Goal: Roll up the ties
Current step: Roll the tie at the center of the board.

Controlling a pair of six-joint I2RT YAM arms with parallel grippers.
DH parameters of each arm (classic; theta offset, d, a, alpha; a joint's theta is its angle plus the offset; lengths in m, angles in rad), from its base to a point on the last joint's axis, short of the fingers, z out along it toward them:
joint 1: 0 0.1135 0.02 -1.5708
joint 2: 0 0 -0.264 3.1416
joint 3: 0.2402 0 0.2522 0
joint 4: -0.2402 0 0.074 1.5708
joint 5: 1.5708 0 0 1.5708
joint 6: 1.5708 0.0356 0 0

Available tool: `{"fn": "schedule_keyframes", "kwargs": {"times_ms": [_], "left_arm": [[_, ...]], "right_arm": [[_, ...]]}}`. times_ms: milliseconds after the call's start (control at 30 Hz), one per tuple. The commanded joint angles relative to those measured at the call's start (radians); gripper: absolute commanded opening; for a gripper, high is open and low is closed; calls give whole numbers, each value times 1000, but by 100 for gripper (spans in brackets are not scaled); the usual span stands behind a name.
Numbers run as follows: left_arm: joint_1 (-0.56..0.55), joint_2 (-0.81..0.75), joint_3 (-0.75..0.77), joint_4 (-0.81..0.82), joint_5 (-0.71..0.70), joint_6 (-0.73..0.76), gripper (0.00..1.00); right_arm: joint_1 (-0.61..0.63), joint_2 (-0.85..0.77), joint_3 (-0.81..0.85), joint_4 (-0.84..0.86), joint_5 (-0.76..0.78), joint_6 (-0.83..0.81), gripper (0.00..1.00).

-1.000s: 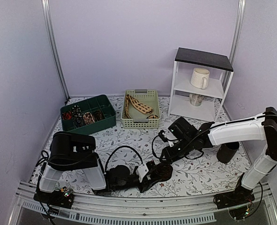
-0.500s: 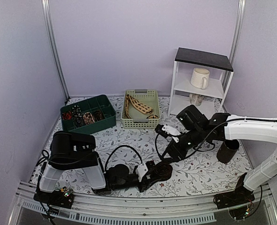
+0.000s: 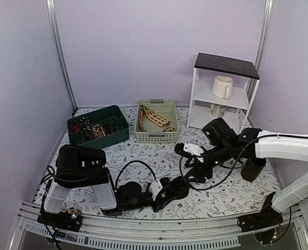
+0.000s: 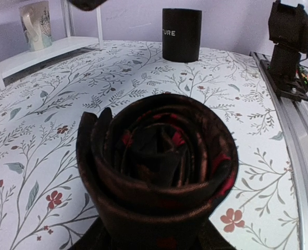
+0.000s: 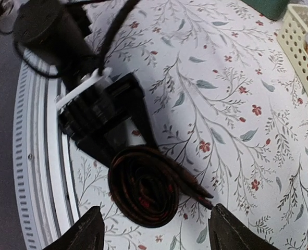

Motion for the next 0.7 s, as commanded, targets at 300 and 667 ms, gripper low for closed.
{"fn": "schedule_keyframes", "kwargs": {"times_ms": [300, 667], "left_arm": [[-10, 20, -14, -163, -110, 5, 45], [-28, -25, 6, -250, -115, -12, 55]], "right_arm": [[-10, 36, -52, 176, 245, 1077, 69], [-13, 125, -148, 271, 201, 1034, 59]]}}
